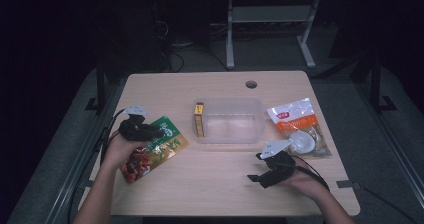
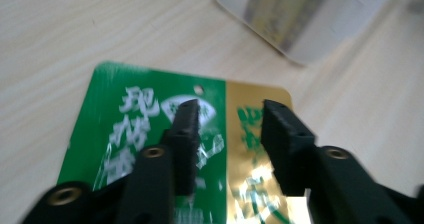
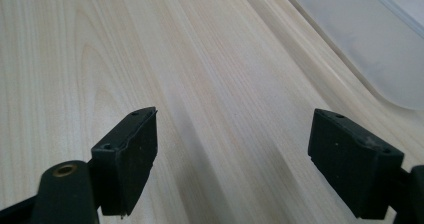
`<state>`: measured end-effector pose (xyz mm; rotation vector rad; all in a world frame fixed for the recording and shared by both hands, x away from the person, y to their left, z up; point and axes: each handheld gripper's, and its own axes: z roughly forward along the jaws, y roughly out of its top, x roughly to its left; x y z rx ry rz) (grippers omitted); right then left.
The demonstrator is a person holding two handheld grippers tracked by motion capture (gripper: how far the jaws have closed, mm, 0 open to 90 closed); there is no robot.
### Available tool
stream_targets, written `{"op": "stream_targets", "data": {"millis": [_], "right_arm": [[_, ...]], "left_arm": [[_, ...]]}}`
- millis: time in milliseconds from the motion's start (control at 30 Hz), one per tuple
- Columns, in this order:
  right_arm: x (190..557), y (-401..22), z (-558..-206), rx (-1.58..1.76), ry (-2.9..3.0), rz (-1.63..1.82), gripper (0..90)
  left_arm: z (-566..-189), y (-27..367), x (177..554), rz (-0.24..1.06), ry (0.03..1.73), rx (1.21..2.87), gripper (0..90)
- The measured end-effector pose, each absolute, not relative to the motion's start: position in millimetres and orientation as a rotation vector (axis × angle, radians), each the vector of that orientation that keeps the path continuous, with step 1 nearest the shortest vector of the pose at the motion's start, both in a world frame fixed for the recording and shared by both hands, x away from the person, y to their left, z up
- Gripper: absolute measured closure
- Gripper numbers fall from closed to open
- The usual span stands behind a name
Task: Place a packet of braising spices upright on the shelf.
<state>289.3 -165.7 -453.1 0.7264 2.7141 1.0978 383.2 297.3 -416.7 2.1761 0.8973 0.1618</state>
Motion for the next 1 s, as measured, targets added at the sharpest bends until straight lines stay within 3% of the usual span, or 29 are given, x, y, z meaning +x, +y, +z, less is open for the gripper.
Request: {"op": "stream_targets", "data": {"millis": [433,767,1000], "right_arm": [[288,-165,-453,0.705,2.728,1.101,19.3],[288,-163,-455,0.689,2.744,1.098,19.1],[288,-163,-455,0.680,2.755,1.093,19.1]], "left_arm": [[-422,347,357,0.278,0.901,2.195,25.8],[-441,356,372,0.286,0.931,2.267,14.5],[-454,358,383,0.288,0.964,2.279,12.5]]}}
